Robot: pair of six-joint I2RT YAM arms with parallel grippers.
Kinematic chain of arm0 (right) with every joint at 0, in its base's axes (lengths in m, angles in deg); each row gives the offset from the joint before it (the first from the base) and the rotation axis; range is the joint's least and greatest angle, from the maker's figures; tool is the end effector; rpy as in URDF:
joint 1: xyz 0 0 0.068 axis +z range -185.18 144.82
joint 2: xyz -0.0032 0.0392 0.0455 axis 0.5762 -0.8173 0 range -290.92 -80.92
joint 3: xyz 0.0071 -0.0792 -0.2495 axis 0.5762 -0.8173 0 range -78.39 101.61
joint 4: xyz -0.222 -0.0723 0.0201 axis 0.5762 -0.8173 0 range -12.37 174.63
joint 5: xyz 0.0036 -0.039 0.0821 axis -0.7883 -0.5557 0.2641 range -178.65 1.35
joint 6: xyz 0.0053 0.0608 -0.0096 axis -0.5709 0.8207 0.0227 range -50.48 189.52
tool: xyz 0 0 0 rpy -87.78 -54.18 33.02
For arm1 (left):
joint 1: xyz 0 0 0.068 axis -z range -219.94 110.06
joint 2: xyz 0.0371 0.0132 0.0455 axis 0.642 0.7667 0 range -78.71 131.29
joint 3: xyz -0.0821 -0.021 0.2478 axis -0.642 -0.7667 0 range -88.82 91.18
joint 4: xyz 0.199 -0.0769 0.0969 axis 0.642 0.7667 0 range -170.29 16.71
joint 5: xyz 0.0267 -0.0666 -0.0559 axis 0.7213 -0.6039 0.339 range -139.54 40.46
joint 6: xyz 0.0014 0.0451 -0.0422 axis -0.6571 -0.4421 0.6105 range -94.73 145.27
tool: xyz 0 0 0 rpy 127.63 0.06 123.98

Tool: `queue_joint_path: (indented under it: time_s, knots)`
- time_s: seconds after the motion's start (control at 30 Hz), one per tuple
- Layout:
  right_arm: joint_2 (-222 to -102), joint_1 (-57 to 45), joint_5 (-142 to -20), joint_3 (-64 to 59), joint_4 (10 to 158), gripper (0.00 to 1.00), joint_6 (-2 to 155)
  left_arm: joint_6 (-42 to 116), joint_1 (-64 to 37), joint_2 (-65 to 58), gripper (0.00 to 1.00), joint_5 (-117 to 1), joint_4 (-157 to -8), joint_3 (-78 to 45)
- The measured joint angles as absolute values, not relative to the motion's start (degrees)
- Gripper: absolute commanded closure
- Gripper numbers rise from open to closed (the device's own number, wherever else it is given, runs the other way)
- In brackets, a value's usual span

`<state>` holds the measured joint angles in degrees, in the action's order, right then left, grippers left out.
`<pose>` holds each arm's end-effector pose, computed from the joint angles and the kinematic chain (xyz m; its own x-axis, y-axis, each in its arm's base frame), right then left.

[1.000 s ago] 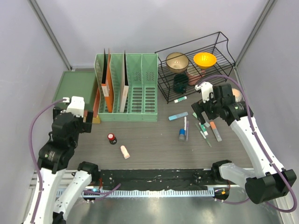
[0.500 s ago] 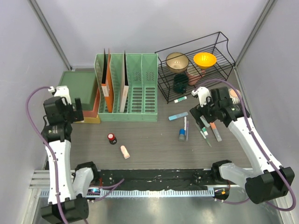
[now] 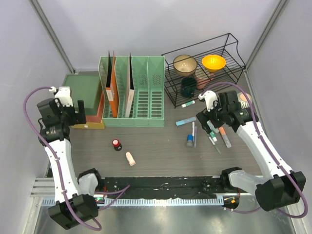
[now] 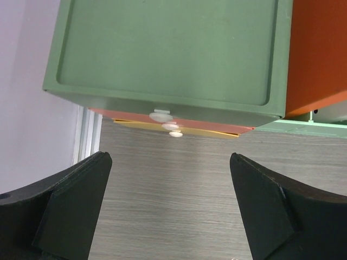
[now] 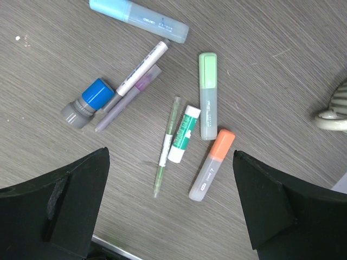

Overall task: Organize the desk
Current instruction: Place the folder in the storage box, then open the drawer in the storage box.

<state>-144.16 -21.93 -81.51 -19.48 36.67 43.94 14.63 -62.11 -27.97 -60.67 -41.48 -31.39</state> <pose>0.1929 0.0513 0.2875 -0.5643 -0.5731 -0.5942 -0.6045 0.7771 -0.1754 0.1598 0.0554 0.3301 -0.5243 -0.0181 -0.8513 -0.1241 0.9907 0.0554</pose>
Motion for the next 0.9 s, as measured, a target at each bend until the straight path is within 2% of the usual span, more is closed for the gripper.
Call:
queue_joint_path:
  time_s: [0.4,0.9]
  knots:
    - [-143.38,-22.25,-78.13,-21.03,37.91,0.0,42.41,5.85,-66.29,-24.41,0.04,-71.97,-40.63,-29.92]
    - [-144.36,-25.51,-73.84,-23.06,38.72,0.01,35.32,-0.62,-66.99,-20.56,0.09,-73.15,-38.86,-28.57]
